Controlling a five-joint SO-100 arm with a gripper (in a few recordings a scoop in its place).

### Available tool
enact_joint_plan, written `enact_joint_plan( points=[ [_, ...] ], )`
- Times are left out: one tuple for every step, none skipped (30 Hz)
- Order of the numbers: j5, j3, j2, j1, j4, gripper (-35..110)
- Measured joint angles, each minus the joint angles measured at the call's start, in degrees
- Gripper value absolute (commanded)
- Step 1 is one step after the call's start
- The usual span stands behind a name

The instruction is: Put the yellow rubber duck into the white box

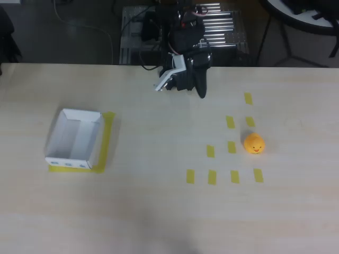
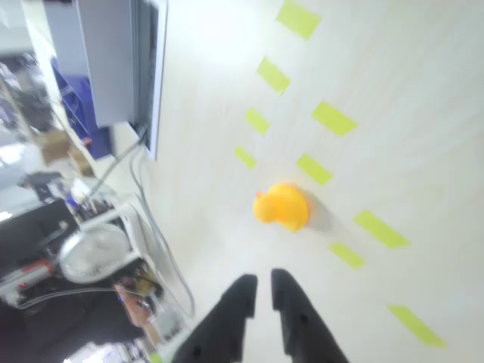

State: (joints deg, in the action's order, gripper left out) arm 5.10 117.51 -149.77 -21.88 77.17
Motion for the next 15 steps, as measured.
enact_joint_plan(
  points=[
    [0.1,-2.5,2.5,-0.9,0.9,0],
    [0.3,-4.5,5.1,-1.8,1.6,0],
    [0.3,-6.3,7.6,-2.8,2.3,0],
    [0.7,-7.8,10.3,-3.8,3.0,0],
    [1.6,-9.1,12.7,-4.5,3.6,2],
    [3.2,-10.0,14.9,-5.4,4.3,5],
    [4.9,-11.1,16.9,-6.2,5.0,11],
    [6.3,-11.9,18.7,-6.9,5.8,15],
    [7.5,-12.6,20.5,-7.5,6.3,19],
    [8.5,-12.8,22.1,-8.1,6.7,26],
    [9.5,-13.0,23.6,-8.5,6.7,35],
    [10.5,-13.0,24.9,-9.1,6.9,45],
    [11.4,-13.0,26.1,-9.5,6.9,52],
    [12.6,-13.0,27.2,-10.0,6.9,56],
    [14.2,-13.0,28.1,-10.6,7.2,55]
  ],
)
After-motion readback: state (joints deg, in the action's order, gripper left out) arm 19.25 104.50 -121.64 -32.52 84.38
